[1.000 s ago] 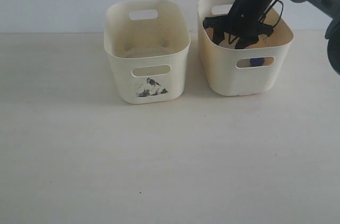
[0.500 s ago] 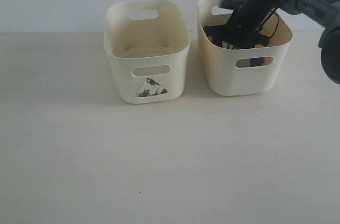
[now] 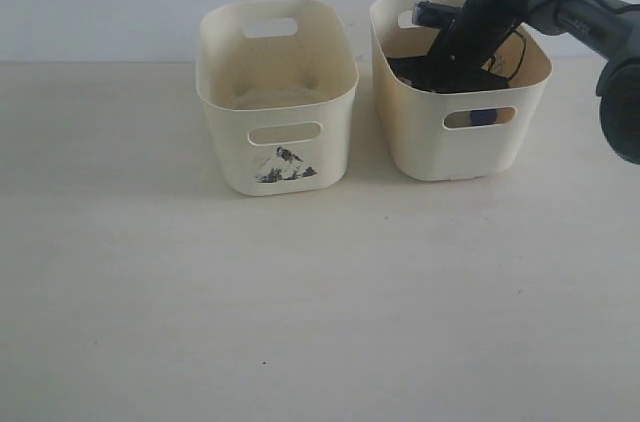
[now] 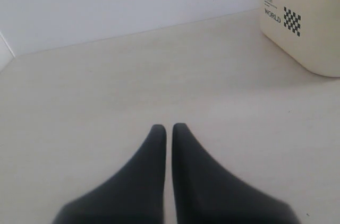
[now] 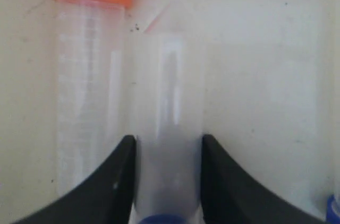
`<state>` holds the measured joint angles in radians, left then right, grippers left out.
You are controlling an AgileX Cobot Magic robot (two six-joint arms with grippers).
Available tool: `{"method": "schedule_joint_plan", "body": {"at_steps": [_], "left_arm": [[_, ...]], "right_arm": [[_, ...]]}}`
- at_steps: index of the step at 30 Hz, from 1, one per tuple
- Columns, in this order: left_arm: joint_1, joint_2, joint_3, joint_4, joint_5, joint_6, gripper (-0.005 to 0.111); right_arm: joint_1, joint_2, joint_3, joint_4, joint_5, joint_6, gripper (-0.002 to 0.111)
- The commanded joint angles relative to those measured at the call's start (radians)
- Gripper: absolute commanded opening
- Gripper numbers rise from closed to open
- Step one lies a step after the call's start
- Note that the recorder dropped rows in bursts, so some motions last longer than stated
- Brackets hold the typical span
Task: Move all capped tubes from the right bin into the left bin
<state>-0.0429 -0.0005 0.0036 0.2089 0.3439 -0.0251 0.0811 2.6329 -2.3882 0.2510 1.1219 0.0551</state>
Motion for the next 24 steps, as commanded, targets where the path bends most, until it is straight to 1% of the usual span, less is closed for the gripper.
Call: {"method": "schedule_joint_plan", "body": {"at_steps": [1,4,5,7,8,15,21,23,24], "left_arm": [[-0.001,0.0,-0.004,-0.003,-0.004,-0.01,0.004],[-0.001,0.0,-0.004,-0.003,-0.004,-0.01,0.004],[-0.001,0.0,-0.004,-0.003,-0.004,-0.01,0.004],[-0.001,0.0,-0.004,-0.003,-0.004,-0.01,0.004],[-0.001,0.0,-0.004,-0.003,-0.004,-0.01,0.004],[-0.001,0.0,-0.004,-0.003,-0.004,-0.01,0.004],[-0.001,0.0,-0.004,-0.003,-0.004,-0.01,0.004],[-0.001,0.0,-0.004,-0.003,-0.004,-0.01,0.004],[-0.001,0.0,-0.004,-0.003,-0.004,-0.01,0.004]], "right_arm": [[0.009,0.029,0.015,-0.005,0.04,-0.004,0.03],[0.009,0.029,0.015,-0.011,0.04,-0.004,0.027],[0.009,0.029,0.015,-0.011,0.042,-0.004,0.022],[0.009,0.029,0.013,-0.011,0.05,-0.004,0.008],[0.009,0.024,0.013,-0.011,0.054,-0.004,-0.001],[0.009,-0.095,0.013,-0.028,0.072,-0.067,0.0],[0.009,-0.295,0.013,-0.061,0.079,-0.068,0.0],[0.009,-0.343,0.013,0.003,0.099,-0.077,0.0],[0.009,-0.358,0.013,0.086,0.099,-0.13,0.0]]}}
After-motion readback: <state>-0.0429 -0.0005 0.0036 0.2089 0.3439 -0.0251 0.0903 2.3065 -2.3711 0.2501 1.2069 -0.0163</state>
